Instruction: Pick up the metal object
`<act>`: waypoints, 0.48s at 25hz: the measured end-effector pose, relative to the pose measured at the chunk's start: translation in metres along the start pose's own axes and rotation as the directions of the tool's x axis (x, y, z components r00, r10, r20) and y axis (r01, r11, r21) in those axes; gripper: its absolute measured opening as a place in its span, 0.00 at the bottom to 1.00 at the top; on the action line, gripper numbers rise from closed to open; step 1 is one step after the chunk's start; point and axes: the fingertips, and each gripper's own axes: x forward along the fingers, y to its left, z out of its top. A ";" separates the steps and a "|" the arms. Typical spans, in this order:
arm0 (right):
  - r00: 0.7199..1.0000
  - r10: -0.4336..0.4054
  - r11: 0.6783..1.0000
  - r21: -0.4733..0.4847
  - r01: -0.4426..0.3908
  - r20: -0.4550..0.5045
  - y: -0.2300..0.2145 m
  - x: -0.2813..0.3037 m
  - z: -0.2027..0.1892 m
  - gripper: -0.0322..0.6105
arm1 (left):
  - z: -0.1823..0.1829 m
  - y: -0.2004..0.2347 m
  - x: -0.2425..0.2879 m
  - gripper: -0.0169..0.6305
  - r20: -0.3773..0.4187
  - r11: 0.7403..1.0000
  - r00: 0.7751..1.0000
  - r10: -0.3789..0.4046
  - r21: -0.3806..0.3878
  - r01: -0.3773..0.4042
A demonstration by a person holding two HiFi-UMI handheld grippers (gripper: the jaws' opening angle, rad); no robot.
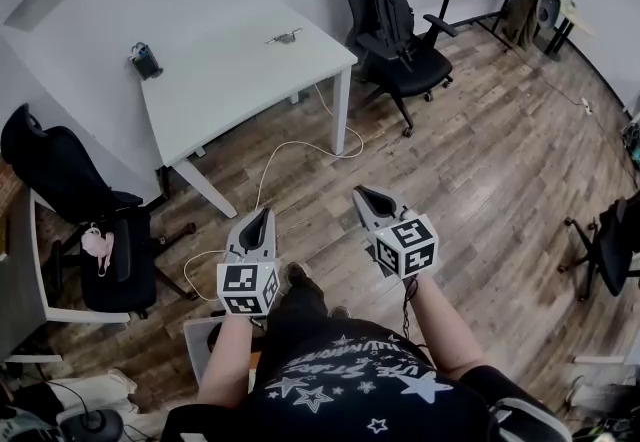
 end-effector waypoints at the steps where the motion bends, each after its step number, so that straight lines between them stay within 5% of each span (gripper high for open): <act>1: 1.000 0.002 1.000 0.008 -0.001 -0.005 -0.001 0.000 -0.003 0.13 | -0.001 0.001 0.001 0.06 -0.003 1.000 1.000 0.004 -0.002 -0.004; 12: 0.997 0.059 0.993 0.103 -0.055 -0.040 -0.038 0.062 -0.007 0.13 | -0.009 0.035 0.068 0.06 -0.035 0.999 0.999 -0.007 -0.049 0.006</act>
